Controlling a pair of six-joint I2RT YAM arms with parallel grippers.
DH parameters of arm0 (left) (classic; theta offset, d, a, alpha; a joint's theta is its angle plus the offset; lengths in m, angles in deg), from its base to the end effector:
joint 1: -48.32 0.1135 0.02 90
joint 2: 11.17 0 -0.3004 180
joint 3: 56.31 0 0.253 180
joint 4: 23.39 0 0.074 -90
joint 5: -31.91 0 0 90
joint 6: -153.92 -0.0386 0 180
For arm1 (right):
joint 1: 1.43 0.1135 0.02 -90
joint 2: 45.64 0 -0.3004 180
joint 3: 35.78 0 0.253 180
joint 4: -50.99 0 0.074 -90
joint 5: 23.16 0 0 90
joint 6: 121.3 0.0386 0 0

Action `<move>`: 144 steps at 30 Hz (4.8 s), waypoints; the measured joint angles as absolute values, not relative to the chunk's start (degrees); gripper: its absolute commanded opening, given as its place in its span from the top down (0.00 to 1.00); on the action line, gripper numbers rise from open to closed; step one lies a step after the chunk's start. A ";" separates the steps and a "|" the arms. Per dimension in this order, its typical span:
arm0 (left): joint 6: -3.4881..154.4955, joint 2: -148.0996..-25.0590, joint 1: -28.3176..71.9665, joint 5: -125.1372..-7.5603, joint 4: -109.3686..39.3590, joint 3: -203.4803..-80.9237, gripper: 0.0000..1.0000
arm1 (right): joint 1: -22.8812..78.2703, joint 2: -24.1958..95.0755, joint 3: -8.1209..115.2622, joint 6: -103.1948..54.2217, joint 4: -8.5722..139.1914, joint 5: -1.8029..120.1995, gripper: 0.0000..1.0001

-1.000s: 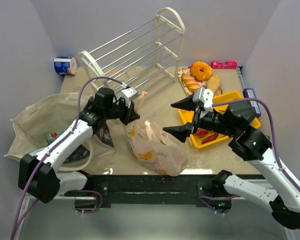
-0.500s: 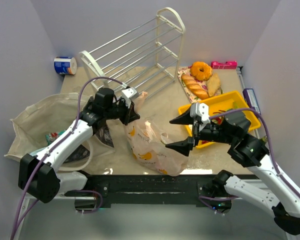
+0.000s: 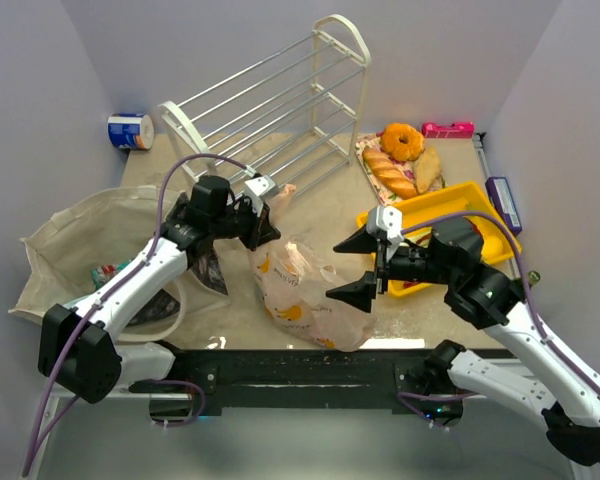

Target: Place the mixed food into the grocery bags and tie them

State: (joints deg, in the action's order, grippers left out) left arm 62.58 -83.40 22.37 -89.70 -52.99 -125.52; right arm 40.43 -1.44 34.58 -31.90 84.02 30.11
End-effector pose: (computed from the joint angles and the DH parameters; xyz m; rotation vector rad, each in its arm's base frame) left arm 0.2348 -0.1368 0.3286 0.8250 1.9966 -0.8394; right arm 0.0858 0.1079 0.4219 -1.0901 1.4138 1.0672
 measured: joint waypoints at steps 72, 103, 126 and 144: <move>55.17 -70.09 18.17 -100.96 -55.59 -122.83 0.00 | 40.43 19.42 35.39 -38.24 75.96 31.73 1.00; 54.41 -78.48 18.17 -109.81 -57.75 -125.58 0.46 | 41.33 31.48 47.39 -47.92 91.39 33.23 1.00; 57.29 -77.06 18.13 -115.17 -50.56 -122.52 1.00 | 41.11 19.59 46.71 -37.54 88.29 37.71 0.11; 57.44 -76.25 16.14 -114.84 -48.73 -121.67 1.00 | 41.90 20.71 42.56 -14.15 63.57 39.18 0.18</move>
State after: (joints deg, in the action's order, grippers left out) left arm 57.44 -76.25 16.14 -114.84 -48.73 -121.67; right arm 41.90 20.71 42.56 -14.15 63.57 39.18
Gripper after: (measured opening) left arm 0.021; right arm 0.829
